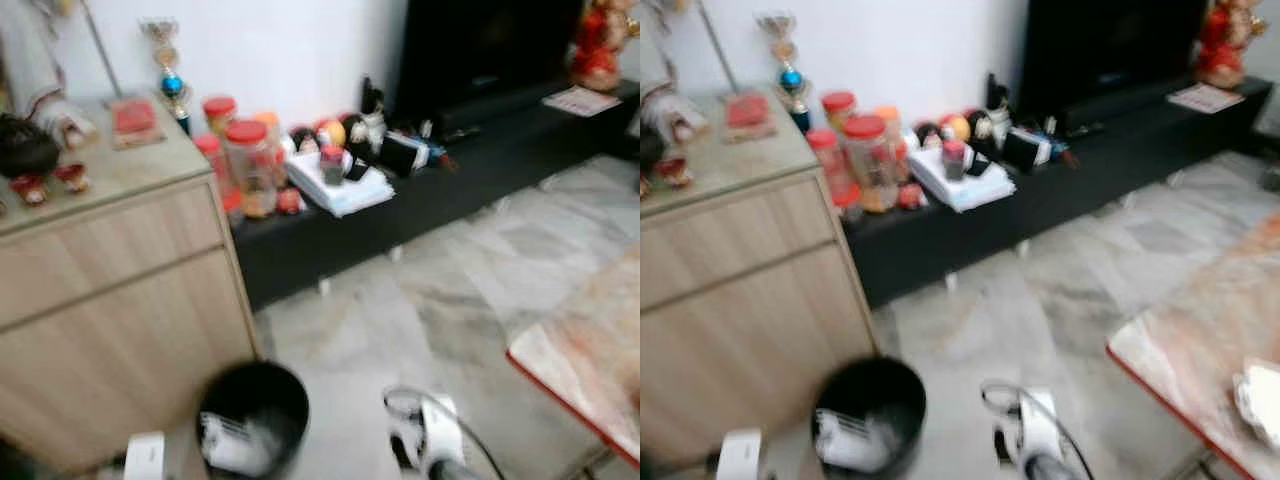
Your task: Picking trash to rubbish bin
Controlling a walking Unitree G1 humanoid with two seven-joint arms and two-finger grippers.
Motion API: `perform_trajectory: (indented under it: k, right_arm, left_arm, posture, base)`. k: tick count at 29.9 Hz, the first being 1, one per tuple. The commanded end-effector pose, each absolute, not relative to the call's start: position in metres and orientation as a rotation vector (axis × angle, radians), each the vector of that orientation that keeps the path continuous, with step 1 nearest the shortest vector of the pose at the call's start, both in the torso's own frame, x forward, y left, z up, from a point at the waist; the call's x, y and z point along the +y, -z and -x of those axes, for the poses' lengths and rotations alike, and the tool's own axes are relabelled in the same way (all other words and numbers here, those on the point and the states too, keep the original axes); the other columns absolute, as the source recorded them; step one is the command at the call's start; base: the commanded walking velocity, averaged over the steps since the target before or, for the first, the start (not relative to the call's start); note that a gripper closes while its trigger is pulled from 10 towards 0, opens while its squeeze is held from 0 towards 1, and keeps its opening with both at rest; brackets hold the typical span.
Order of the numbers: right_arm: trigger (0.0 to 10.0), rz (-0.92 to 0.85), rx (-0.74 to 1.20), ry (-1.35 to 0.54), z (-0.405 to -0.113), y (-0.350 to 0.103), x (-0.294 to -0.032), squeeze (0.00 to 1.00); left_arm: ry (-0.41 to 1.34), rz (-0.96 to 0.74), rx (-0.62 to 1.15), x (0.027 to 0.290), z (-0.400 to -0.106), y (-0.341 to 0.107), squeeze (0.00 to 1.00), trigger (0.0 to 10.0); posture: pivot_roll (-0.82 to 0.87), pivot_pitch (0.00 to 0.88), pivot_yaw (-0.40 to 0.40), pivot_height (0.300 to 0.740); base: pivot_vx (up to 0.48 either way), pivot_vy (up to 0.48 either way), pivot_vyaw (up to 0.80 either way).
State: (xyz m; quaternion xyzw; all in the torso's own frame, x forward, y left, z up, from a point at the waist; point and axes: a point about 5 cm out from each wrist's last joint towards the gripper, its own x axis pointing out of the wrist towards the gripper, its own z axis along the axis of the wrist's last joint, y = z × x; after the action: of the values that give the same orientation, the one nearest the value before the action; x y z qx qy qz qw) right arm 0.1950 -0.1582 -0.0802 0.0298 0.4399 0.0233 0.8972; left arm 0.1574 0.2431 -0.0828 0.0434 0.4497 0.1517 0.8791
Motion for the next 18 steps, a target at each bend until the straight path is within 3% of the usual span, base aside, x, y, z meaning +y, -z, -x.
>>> perform_trajectory:
  k: [1, 16, 18]
  right_arm:
    - [10.0, -0.053, 0.912, -0.038, -0.1958, 0.0797, -0.1621, 0.0]
    - [10.0, -0.041, 0.911, -0.043, -0.1964, 0.0793, -0.1635, 0.0]
    - [10.0, -0.041, 0.912, -0.044, -0.1964, 0.0793, -0.1636, 0.0]
  left_arm:
    - [-0.317, -0.091, 0.937, 0.2433, -0.1583, 0.0824, 0.0, 10.0]
    - [-0.3, -0.128, 0.959, 0.2406, -0.1565, 0.0842, 0.0, 10.0]
    - [-0.289, -0.151, 0.979, 0.2397, -0.1546, 0.0855, 0.0, 10.0]
  posture:
    - [0.07, 0.0, 0.02, 0.74]
    - [0.07, 0.0, 0.013, 0.74]
    - [0.07, 0.0, 0.011, 0.74]
  base:
    - [0.0, 0.0, -0.73]
    - [0.0, 0.0, -0.73]
    - [0.0, -0.48, -0.73]
